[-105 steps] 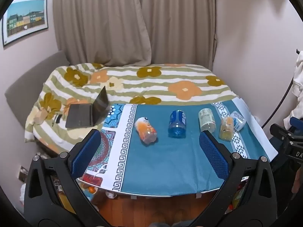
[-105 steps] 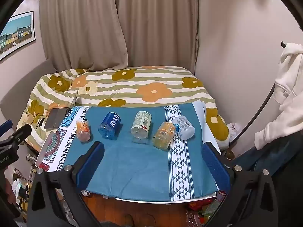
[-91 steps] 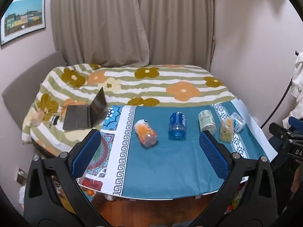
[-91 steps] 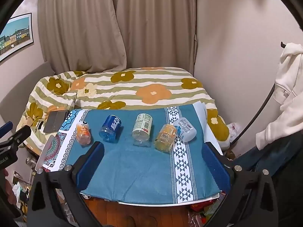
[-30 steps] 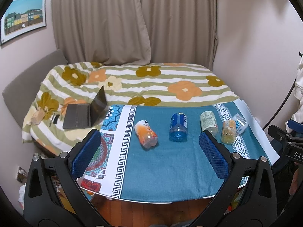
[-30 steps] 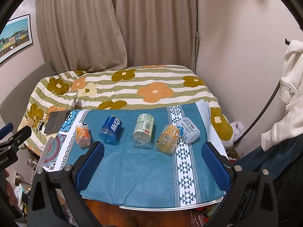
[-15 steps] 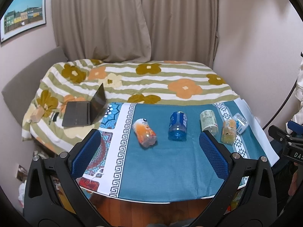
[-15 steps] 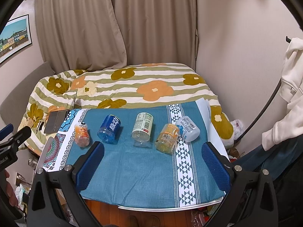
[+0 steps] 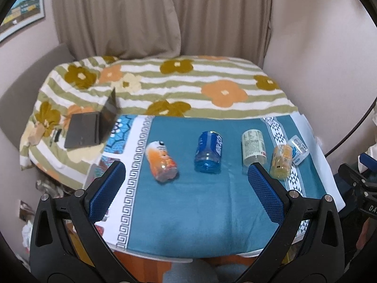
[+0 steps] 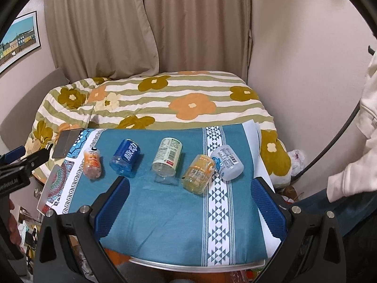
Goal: Flip cup upright
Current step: 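Move the left gripper down toward the upside-down blue-labelled cup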
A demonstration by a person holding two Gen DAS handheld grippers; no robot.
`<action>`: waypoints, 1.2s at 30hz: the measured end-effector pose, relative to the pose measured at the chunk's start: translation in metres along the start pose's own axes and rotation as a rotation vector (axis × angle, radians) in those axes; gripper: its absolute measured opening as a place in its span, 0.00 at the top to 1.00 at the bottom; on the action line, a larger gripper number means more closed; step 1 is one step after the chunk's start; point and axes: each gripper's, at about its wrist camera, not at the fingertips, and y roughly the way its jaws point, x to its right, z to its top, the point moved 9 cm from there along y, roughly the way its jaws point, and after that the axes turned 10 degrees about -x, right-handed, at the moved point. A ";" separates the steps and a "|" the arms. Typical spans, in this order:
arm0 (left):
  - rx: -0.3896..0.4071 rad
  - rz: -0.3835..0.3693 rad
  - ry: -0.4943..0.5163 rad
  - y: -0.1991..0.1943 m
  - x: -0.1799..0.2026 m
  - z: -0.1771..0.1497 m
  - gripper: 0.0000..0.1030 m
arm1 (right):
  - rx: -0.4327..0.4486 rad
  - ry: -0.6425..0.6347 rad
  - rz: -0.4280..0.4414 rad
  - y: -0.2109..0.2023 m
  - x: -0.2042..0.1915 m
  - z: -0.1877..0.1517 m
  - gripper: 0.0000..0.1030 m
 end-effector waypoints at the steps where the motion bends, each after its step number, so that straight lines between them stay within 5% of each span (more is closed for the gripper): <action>1: -0.016 -0.003 0.011 0.008 0.003 0.005 0.00 | -0.010 0.009 -0.001 0.005 0.004 0.002 0.00; 13: -0.257 -0.109 0.141 0.135 0.042 0.041 0.00 | -0.128 0.131 -0.039 0.060 0.032 0.019 0.00; 29: -0.526 -0.165 0.225 0.256 0.063 0.027 0.00 | -0.298 0.286 -0.093 0.136 0.047 0.011 0.00; 35: -0.572 -0.179 0.237 0.270 0.065 0.016 0.12 | -0.331 0.309 -0.086 0.148 0.043 0.007 0.00; 36: -0.577 -0.180 0.240 0.271 0.066 0.014 0.21 | -0.333 0.310 -0.085 0.149 0.042 0.006 0.00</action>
